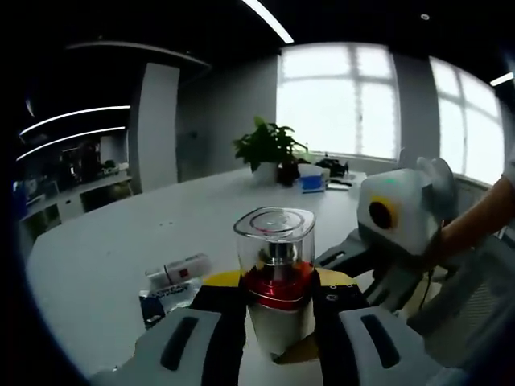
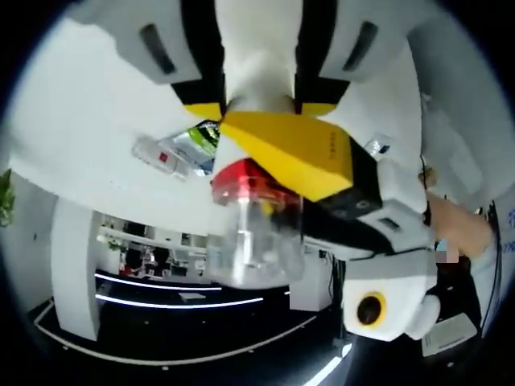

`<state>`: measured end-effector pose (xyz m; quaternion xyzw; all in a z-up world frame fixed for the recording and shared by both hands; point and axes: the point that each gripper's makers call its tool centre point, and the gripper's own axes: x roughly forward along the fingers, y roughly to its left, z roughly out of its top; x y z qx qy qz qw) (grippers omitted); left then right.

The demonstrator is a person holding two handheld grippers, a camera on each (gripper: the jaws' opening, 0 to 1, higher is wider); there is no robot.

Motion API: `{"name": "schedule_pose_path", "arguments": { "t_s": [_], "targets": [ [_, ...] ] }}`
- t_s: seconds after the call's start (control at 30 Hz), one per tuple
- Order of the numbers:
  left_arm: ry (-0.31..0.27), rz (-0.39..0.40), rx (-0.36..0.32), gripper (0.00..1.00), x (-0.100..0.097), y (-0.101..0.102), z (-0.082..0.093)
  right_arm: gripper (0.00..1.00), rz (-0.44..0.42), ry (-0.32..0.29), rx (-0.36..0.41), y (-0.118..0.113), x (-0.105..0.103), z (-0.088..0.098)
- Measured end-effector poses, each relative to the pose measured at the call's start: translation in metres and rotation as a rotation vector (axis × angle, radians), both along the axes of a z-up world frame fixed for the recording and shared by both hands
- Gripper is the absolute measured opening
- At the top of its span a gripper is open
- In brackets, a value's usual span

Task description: Arrange the skincare products in the storage area until every visible bottle or jar stands upright without overlapping.

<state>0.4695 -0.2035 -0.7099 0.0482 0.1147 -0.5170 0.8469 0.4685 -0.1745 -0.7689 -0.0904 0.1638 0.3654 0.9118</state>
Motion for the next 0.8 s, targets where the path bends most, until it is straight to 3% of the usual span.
{"name": "schedule_pose_path", "arguments": {
  "t_s": [0.4, 0.67, 0.8],
  "targets": [
    [-0.004, 0.016, 0.018, 0.28, 0.0029, 0.0018, -0.0051, 0.32, 0.034, -0.018, 0.022, 0.0013, 0.0034, -0.0040],
    [-0.019, -0.020, 0.007, 0.28, -0.0012, 0.0032, -0.0049, 0.32, 0.063, -0.019, 0.021, 0.0036, 0.0007, -0.0036],
    [-0.031, -0.031, 0.038, 0.28, -0.0039, 0.0056, -0.0090, 0.32, 0.067, -0.013, 0.026, 0.0041, -0.0002, -0.0035]
  ]
}}
